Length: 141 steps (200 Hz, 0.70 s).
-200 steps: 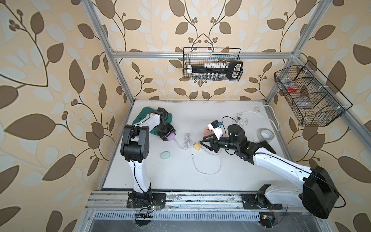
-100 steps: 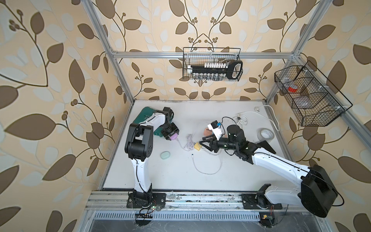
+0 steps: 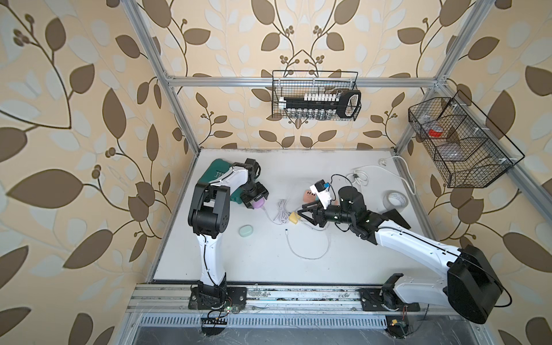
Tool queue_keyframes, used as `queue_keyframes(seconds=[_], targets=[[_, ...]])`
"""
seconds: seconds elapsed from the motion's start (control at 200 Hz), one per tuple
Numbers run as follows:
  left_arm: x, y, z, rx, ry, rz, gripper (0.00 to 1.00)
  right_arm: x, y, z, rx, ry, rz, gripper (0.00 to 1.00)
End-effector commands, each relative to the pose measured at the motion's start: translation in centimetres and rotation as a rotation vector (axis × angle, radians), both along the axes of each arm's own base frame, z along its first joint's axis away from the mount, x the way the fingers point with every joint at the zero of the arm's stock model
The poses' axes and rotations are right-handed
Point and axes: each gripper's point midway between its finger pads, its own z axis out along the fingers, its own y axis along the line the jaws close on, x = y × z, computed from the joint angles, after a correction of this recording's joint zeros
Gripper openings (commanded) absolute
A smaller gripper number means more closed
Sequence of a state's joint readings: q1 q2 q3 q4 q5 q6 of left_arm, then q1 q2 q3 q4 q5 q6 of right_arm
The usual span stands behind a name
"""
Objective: Charge the bluetooth headset
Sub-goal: Place the bluetooth headset at the center of the board.
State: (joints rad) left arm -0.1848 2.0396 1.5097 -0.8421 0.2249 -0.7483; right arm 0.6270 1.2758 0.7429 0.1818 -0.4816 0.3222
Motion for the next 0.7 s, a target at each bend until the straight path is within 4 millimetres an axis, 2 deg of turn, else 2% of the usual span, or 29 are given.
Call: queue_keyframes(seconds=[0.0, 0.2, 0.39, 0.55, 0.7], targets=[[-1.2, -0.2, -0.1, 0.011, 0.053, -0.024, 0.99, -0.2, -0.4, 0.5, 0.013, -0.011, -0.009, 0.46], [-1.3, 0.1, 2.4, 0.02, 0.006, -0.027, 0.99, -0.5, -1.0, 1.0, 0.003, -0.016, -0.023, 0.47], [-2.0, 0.4, 6.9, 0.011, -0.107, -0.032, 0.99, -0.7, -2.2, 1.5, -0.051, -0.006, -0.066, 0.47], [-4.1, 0.7, 10.4, -0.013, -0.215, -0.045, 0.99, -1.2, -2.9, 0.4, -0.148, 0.05, -0.07, 0.47], [-7.0, 0.7, 12.6, -0.068, -0.33, -0.05, 0.99, -2.7, -2.7, -2.4, -0.268, 0.071, -0.038, 0.48]])
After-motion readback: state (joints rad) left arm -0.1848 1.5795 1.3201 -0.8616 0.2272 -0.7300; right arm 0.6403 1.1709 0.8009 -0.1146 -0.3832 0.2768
